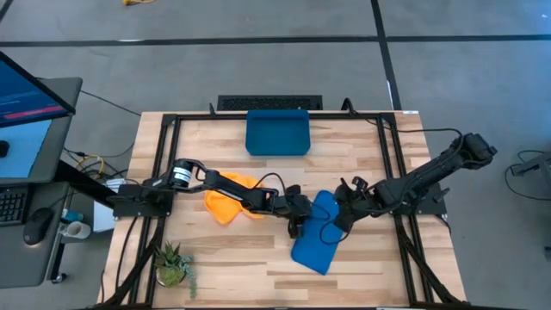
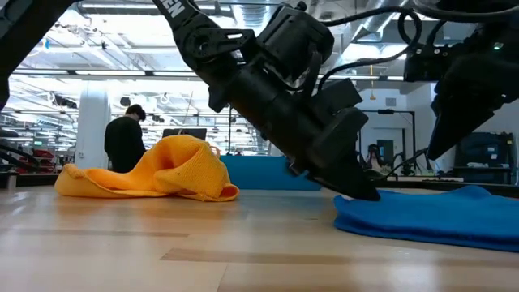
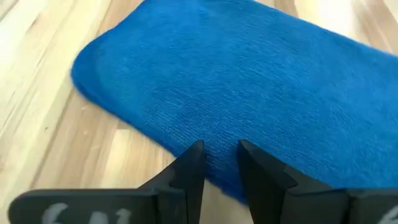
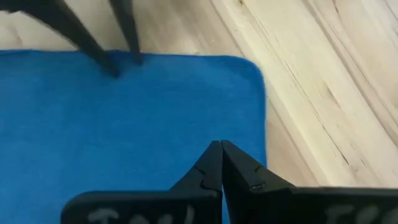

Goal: Roll microfiber towels into tight, uniform cylinder then place into a basket
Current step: Fold the blue microfiber towel

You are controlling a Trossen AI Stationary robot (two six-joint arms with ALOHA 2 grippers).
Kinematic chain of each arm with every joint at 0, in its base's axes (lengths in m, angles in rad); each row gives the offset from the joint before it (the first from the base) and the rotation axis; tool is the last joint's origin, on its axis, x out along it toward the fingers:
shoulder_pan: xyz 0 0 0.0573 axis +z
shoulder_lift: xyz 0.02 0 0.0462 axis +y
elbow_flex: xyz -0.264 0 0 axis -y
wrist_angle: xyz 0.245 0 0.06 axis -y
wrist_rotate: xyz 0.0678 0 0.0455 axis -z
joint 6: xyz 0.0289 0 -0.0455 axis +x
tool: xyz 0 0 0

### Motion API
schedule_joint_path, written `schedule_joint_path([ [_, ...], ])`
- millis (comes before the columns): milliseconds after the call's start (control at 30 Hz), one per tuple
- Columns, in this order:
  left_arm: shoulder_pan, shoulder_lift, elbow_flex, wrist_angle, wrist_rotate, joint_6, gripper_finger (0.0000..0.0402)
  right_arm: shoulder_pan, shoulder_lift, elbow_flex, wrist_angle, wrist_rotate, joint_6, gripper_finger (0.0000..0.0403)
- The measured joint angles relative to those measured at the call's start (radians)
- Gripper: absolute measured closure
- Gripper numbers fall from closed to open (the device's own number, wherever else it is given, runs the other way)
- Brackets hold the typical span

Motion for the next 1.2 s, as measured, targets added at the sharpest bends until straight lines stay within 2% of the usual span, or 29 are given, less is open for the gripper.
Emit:
schedule_joint_path([
  [133,0.002,-0.005,0.002,-0.08,-0.176,-0.171,0.0312,0.0,0.0,0.0,0.0,0.0,0.0,0.0378],
  [267,0.005,-0.007,0.004,-0.204,-0.395,-0.227,0.0323,0.0,0.0,0.0,-0.001,0.0,-0.001,0.0378],
  [367,0.009,-0.007,0.003,-0.273,-0.487,-0.299,0.0338,0.0,0.0,0.0,-0.001,0.0,-0.012,0.0378],
  [467,0.007,-0.008,0.003,-0.276,-0.494,-0.306,0.0352,0.0,0.0,0.0,-0.001,0.0,-0.018,0.0378],
  [600,-0.019,-0.036,-0.002,-0.305,-0.501,-0.23,0.0364,0.0,0.0,0.0,-0.004,0.0,-0.026,0.0378],
  [867,-0.108,-0.149,-0.003,-0.373,-0.603,-0.071,0.0369,0.0,0.0,0.001,-0.004,0.0,-0.044,0.0378],
  [1033,-0.136,-0.181,-0.004,-0.39,-0.61,0.008,0.037,0.0,0.0,0.001,0.0,0.0,-0.044,0.0378],
  [1200,-0.123,-0.181,-0.003,-0.415,-0.573,-0.005,0.037,0.0,0.0,0.001,0.0,0.0,-0.043,0.0378],
])
